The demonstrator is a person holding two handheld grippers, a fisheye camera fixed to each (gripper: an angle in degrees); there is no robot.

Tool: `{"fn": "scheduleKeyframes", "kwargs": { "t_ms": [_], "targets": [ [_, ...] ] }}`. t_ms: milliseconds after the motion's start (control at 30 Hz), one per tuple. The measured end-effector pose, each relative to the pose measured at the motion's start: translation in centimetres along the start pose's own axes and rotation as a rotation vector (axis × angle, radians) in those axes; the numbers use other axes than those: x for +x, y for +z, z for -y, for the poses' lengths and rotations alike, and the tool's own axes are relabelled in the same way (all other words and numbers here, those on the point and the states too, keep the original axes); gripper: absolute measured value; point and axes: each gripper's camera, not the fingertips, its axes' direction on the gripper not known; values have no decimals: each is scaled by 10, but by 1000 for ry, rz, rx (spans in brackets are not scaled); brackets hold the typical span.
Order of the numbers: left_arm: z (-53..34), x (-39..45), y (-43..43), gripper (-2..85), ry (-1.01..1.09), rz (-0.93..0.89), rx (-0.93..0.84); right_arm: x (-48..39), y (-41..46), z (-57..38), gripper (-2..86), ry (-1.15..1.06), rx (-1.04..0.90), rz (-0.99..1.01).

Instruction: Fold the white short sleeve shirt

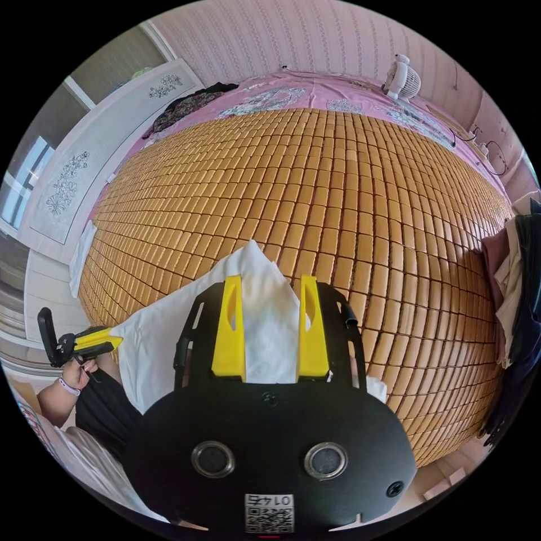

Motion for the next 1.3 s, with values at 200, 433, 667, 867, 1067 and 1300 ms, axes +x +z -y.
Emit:
{"fn": "scheduleKeyframes", "kwargs": {
  "t_ms": [200, 433, 667, 867, 1067, 1300],
  "targets": [
    [5, 24, -5, 109, 78, 15, 22, -29, 5, 8, 126, -140, -23, -62],
    [-2, 57, -8, 18, 183, 85, 5, -50, 5, -5, 54, -248, 24, -94],
    [-23, 79, -65, -6, 251, 118, 128, -30, -49, -40, 24, -173, 166, 110],
    [-60, 94, -147, -7, 286, 173, 289, -36, -118, -93, 15, -199, 377, 277],
    [-106, 87, -229, -7, 217, 283, 388, -80, -155, -101, 14, -266, 501, 416],
    [-167, 31, -318, -7, -33, 369, 552, -206, -160, -58, 15, -503, 525, 572]
  ]
}}
